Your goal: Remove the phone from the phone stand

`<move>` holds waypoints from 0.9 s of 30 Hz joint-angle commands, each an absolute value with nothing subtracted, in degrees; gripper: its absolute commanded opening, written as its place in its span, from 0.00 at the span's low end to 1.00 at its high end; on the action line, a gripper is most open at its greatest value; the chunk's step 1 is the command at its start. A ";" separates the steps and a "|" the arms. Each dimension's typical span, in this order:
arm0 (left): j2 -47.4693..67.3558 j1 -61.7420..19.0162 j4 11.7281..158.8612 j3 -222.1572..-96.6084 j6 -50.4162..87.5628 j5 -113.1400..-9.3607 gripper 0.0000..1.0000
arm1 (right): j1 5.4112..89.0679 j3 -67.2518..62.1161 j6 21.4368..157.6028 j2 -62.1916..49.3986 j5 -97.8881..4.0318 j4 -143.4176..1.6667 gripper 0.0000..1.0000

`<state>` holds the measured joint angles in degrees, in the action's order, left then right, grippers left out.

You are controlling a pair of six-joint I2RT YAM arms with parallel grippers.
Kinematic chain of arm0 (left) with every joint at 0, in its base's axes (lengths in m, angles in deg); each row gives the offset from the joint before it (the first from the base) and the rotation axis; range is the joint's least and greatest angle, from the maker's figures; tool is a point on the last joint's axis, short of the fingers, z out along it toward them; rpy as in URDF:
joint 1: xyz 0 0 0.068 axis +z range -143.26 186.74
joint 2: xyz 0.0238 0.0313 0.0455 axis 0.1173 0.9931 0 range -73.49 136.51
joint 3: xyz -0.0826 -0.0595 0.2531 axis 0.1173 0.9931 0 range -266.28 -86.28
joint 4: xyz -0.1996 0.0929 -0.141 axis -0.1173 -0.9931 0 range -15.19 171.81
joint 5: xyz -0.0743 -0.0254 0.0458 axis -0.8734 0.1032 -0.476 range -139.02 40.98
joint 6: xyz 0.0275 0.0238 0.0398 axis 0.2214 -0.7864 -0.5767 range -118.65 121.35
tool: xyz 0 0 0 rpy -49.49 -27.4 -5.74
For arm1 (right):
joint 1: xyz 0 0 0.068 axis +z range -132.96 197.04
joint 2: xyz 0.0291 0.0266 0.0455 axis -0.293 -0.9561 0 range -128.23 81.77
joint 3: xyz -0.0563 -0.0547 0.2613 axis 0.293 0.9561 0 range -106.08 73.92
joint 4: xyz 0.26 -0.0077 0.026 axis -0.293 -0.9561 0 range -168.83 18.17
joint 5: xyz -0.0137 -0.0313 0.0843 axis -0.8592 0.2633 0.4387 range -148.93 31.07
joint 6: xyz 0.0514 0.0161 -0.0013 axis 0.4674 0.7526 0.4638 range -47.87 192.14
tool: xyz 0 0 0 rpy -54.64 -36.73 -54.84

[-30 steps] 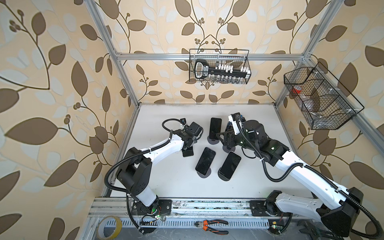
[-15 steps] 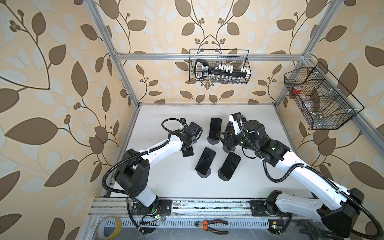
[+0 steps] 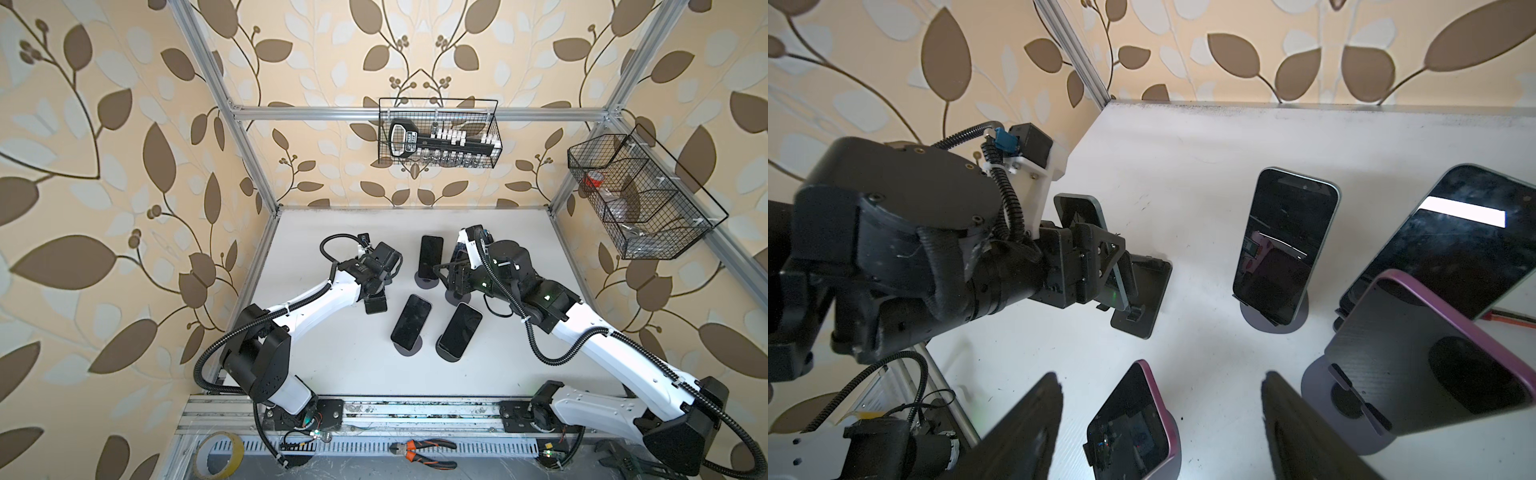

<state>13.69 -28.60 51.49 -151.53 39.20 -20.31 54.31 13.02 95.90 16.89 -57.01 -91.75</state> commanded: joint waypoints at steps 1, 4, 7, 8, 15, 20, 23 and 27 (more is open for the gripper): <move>10.10 -29.12 51.07 -152.83 38.65 -18.83 0.62 | 54.61 11.70 96.31 17.37 -56.63 -92.22 0.76; 9.61 -29.08 50.88 -153.16 38.27 -18.81 0.62 | 54.64 11.08 96.35 16.84 -56.48 -92.24 0.76; 9.57 -29.05 50.88 -153.51 37.75 -18.76 0.62 | 54.65 10.26 96.31 16.14 -56.19 -92.34 0.76; 9.57 -29.07 50.82 -153.58 37.57 -18.84 0.62 | 54.67 10.05 96.35 15.96 -56.14 -92.41 0.76; 7.51 -29.08 51.14 -154.39 35.37 -19.84 0.62 | 54.74 8.86 96.60 14.71 -55.69 -92.33 0.75; 6.82 -29.06 51.13 -154.83 34.43 -19.80 0.62 | 55.09 8.26 96.57 13.62 -55.49 -92.42 0.75; 6.48 -28.99 50.82 -155.35 33.63 -19.67 0.62 | 55.18 7.29 96.34 12.57 -55.21 -92.39 0.75; 5.92 -28.89 49.84 -156.48 32.07 -19.31 0.62 | 55.36 5.21 96.11 10.69 -54.23 -92.40 0.75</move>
